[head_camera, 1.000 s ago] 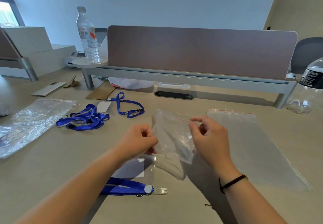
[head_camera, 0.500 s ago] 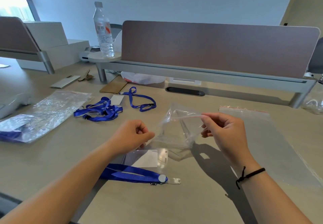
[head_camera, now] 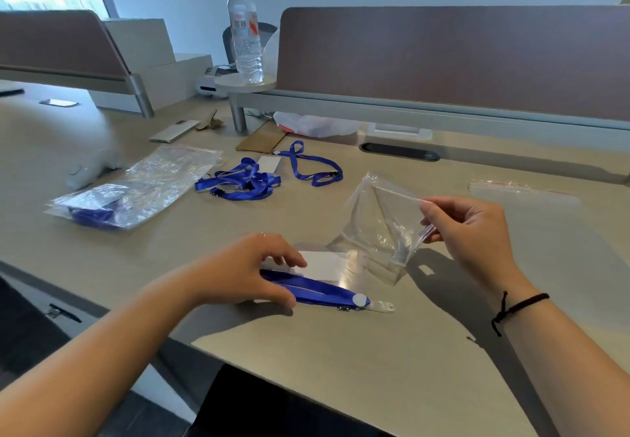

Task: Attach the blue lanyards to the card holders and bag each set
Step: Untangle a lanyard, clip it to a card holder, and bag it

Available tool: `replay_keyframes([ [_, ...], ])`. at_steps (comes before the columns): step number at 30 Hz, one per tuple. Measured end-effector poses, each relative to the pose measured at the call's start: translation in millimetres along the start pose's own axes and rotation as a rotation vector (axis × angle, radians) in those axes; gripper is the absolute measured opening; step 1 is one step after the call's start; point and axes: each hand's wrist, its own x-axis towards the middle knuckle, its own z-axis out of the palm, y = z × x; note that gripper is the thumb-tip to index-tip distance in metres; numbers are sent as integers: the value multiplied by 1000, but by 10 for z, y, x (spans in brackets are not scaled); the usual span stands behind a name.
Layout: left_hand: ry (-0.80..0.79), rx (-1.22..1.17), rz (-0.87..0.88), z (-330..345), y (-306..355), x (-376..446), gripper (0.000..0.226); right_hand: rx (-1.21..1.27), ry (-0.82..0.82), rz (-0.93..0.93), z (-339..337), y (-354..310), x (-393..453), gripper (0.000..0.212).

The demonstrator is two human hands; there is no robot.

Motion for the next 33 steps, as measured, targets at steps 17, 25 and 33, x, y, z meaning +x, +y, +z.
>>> replay_keyframes([
  [17, 115, 119, 136, 102, 11, -79, 14, -42, 13, -38, 19, 79, -8, 8],
  [25, 125, -1224, 2, -77, 231, -132, 12, -40, 13, -48, 33, 44, -24, 9],
  [33, 254, -1503, -269, -65, 439, -26, 24, -48, 12, -45, 28, 22, -28, 10],
])
